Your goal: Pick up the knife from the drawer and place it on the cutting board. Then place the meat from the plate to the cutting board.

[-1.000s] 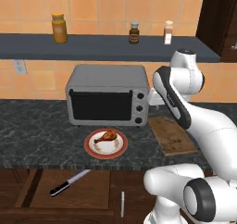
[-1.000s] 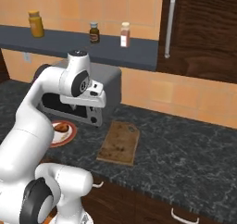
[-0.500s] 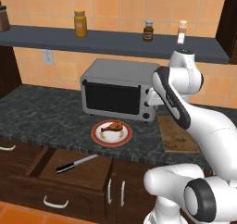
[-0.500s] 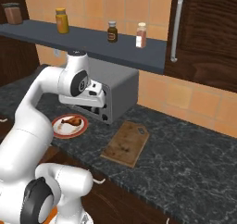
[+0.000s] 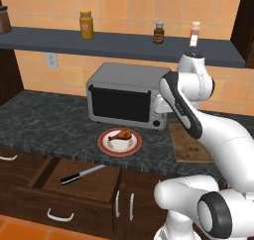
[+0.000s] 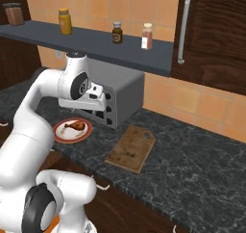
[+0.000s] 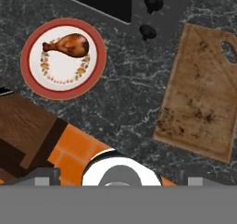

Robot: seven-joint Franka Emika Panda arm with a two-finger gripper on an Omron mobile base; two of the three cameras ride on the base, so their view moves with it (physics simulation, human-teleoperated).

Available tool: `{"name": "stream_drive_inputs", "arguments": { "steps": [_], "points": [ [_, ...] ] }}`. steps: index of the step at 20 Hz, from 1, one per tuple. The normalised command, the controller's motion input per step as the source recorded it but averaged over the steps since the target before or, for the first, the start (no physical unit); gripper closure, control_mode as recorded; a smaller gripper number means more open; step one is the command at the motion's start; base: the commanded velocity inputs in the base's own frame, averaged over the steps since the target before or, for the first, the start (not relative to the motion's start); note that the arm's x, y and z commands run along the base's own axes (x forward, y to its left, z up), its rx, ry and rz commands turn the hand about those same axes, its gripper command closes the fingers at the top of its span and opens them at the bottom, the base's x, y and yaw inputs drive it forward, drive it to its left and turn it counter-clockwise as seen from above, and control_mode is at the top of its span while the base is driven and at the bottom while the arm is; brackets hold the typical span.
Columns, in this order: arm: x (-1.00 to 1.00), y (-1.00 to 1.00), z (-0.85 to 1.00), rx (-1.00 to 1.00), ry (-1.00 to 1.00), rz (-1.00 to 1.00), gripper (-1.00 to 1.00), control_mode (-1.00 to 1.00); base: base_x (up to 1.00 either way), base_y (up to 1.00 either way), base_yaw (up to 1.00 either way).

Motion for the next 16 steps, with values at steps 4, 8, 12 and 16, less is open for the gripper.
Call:
{"name": "stream_drive_inputs", "arguments": {
  "steps": [4,8,12,16],
  "points": [
    [-0.16,0.27,-0.22,0.00,0.12,0.04,-1.00,-1.00,-0.08,0.01,0.00],
    [-0.16,0.97,-0.92,-0.05,0.24,0.19,-1.00,-1.00,0.00,0.00,0.00],
    [-0.32,1.00,-0.98,-0.19,0.25,0.30,-1.00,-1.00,0.00,0.00,0.00],
    [-0.12,1.00,-1.00,-0.24,0.25,0.17,-1.00,-1.00,0.00,0.00,0.00]
  ]
}}
